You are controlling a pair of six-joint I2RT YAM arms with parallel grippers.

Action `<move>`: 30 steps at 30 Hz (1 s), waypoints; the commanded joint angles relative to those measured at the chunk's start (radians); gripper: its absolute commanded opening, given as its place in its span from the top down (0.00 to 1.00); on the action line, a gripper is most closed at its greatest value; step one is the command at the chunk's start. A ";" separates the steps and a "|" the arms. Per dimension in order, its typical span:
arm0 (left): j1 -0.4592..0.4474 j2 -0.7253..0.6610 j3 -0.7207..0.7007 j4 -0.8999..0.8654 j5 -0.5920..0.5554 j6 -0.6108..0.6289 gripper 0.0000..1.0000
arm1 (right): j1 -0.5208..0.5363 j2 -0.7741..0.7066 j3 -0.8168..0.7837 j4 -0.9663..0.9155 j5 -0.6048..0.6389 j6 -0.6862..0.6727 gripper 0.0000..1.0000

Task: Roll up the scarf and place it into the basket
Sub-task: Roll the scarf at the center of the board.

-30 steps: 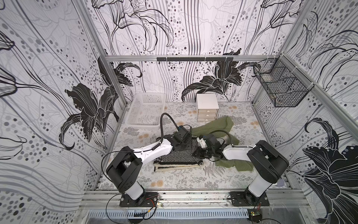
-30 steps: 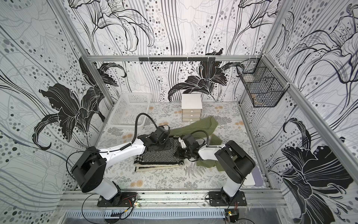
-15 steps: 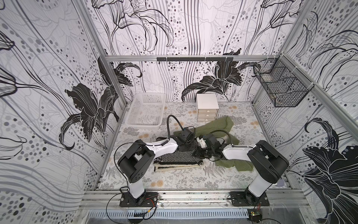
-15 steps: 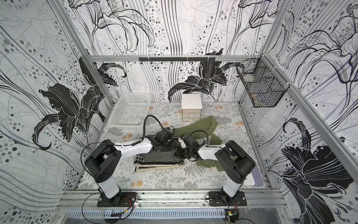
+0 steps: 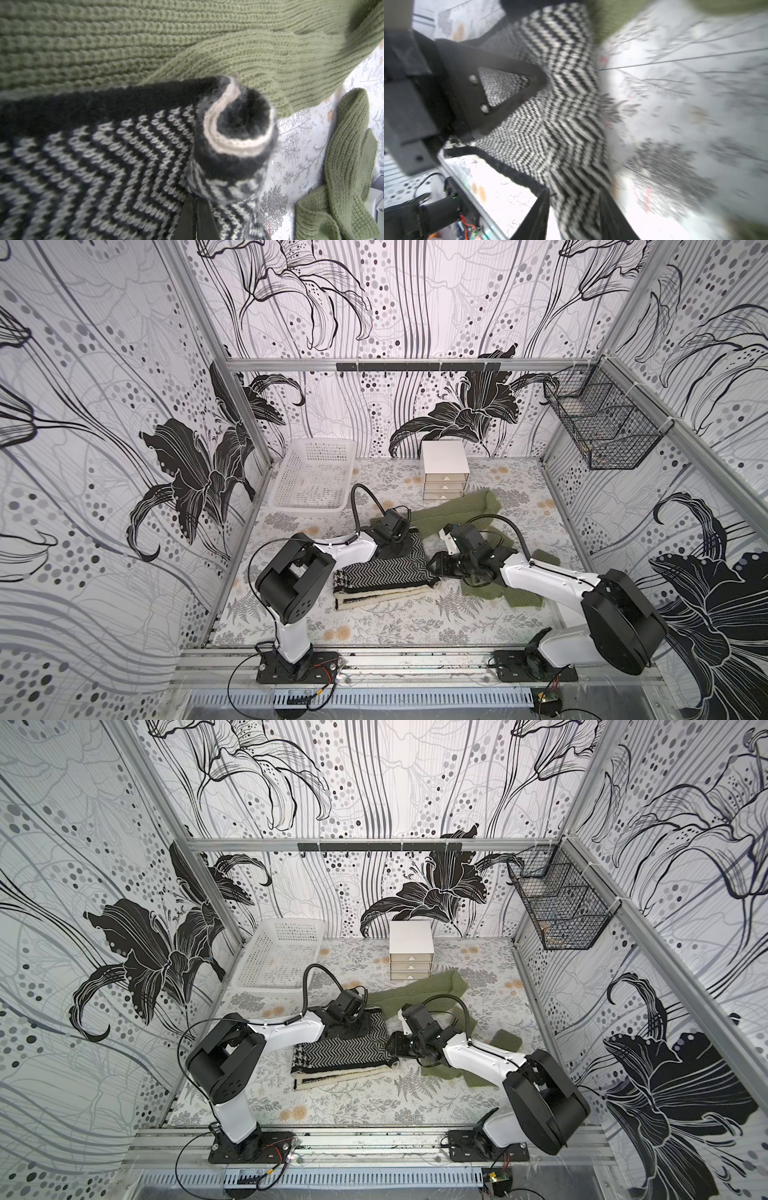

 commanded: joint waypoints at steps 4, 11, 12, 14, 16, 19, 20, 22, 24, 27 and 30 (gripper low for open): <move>0.012 0.029 -0.050 0.107 0.036 0.020 1.00 | -0.022 0.057 0.049 -0.168 0.108 -0.080 0.56; 0.019 0.031 -0.086 0.151 0.057 0.011 1.00 | -0.008 0.134 0.098 -0.095 0.025 -0.086 0.55; 0.021 0.029 -0.091 0.152 0.056 0.011 1.00 | -0.003 0.119 0.092 -0.094 0.019 -0.081 0.55; 0.027 0.031 -0.099 0.161 0.056 0.007 1.00 | 0.002 0.108 0.083 -0.095 -0.002 -0.075 0.54; 0.033 0.039 -0.105 0.174 0.062 0.001 1.00 | 0.004 0.109 0.075 -0.088 -0.012 -0.075 0.53; 0.038 0.054 -0.114 0.192 0.073 -0.008 1.00 | 0.003 0.133 0.065 -0.041 -0.047 -0.075 0.51; 0.038 0.056 -0.118 0.199 0.074 -0.012 1.00 | 0.004 0.147 0.067 -0.025 -0.057 -0.072 0.50; 0.040 0.062 -0.127 0.211 0.080 -0.023 1.00 | 0.004 0.174 0.065 0.023 -0.081 -0.061 0.49; 0.043 0.066 -0.134 0.218 0.083 -0.028 1.00 | 0.004 0.204 0.070 0.061 -0.101 -0.049 0.49; 0.042 0.068 -0.140 0.224 0.090 -0.032 1.00 | 0.003 0.242 0.073 0.109 -0.122 -0.034 0.49; 0.042 0.073 -0.145 0.233 0.100 -0.039 1.00 | 0.003 0.294 0.079 0.147 -0.139 -0.019 0.49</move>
